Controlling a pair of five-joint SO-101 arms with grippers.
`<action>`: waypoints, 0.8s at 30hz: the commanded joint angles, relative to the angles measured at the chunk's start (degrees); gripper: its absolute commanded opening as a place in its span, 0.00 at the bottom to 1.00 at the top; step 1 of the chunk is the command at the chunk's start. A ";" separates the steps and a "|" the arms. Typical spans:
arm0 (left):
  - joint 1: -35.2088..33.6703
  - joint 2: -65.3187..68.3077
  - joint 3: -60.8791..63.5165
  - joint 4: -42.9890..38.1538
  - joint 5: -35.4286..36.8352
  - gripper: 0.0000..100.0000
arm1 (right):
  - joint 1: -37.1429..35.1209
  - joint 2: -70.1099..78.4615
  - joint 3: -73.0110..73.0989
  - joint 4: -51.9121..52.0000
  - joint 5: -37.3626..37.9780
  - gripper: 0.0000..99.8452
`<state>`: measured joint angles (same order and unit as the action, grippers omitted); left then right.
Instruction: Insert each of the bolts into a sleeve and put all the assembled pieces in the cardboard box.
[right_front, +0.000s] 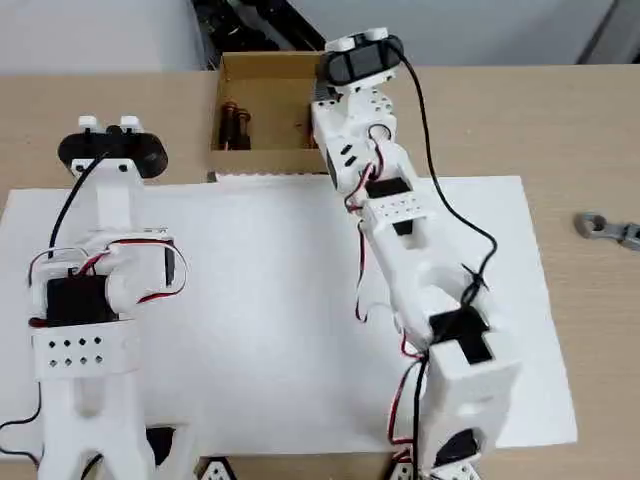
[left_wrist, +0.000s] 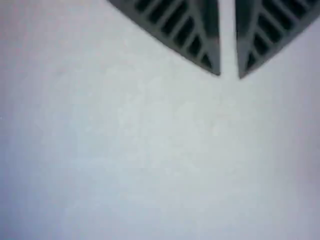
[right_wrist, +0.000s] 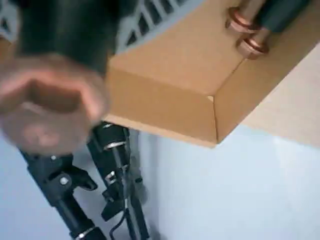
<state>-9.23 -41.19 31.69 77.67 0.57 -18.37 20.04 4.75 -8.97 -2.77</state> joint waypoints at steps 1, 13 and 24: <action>0.09 -1.23 -0.31 -2.37 0.62 0.01 | -1.80 1.63 -6.51 -1.98 -0.18 0.01; 0.18 -1.23 -0.22 -2.46 0.70 0.01 | -4.44 9.98 -8.00 -1.54 -0.09 0.01; 0.18 -1.23 -0.31 -2.20 0.44 0.01 | -6.02 9.71 -7.82 4.62 -0.09 0.17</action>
<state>-9.23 -41.19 31.69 76.53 1.01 -23.74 31.74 0.44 -4.48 -2.77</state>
